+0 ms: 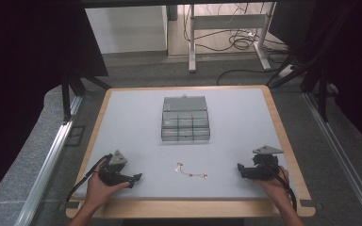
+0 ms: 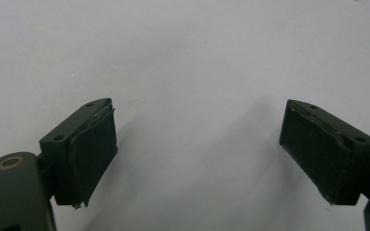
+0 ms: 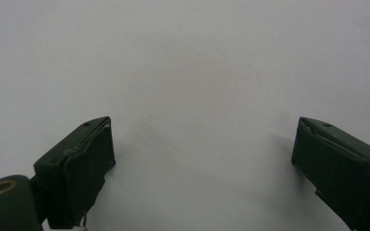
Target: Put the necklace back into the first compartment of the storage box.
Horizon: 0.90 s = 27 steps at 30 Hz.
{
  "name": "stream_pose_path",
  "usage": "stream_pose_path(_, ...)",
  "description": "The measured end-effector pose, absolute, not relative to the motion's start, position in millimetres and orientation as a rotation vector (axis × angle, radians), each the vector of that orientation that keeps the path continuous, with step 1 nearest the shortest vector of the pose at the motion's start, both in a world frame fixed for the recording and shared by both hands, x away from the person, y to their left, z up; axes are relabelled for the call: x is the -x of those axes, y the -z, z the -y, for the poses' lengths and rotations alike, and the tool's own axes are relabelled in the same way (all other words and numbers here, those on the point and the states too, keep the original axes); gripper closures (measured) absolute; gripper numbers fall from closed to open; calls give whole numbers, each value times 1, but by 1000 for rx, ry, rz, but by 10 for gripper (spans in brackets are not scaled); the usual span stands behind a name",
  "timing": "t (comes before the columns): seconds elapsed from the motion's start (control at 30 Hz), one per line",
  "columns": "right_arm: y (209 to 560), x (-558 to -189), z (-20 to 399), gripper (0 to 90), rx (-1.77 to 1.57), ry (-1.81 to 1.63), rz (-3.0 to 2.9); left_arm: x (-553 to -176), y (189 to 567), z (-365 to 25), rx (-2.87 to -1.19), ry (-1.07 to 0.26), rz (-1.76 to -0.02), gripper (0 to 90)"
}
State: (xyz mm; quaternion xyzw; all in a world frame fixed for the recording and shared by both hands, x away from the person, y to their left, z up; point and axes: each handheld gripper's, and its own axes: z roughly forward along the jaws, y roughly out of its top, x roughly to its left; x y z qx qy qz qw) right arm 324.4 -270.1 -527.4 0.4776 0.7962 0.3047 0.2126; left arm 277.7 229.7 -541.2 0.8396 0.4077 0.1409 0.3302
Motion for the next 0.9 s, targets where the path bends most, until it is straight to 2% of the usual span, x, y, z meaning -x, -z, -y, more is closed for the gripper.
stream_pose_path(0.3, 521, -318, 269, 149, -1286, -868, -2243, -279, 542, -229, -2196, -354, -1067, 133)
stream_pose_path(0.9, 480, -310, 265, 252, -1158, -988, -2322, -283, 540, -231, -2184, -340, -1087, 135)
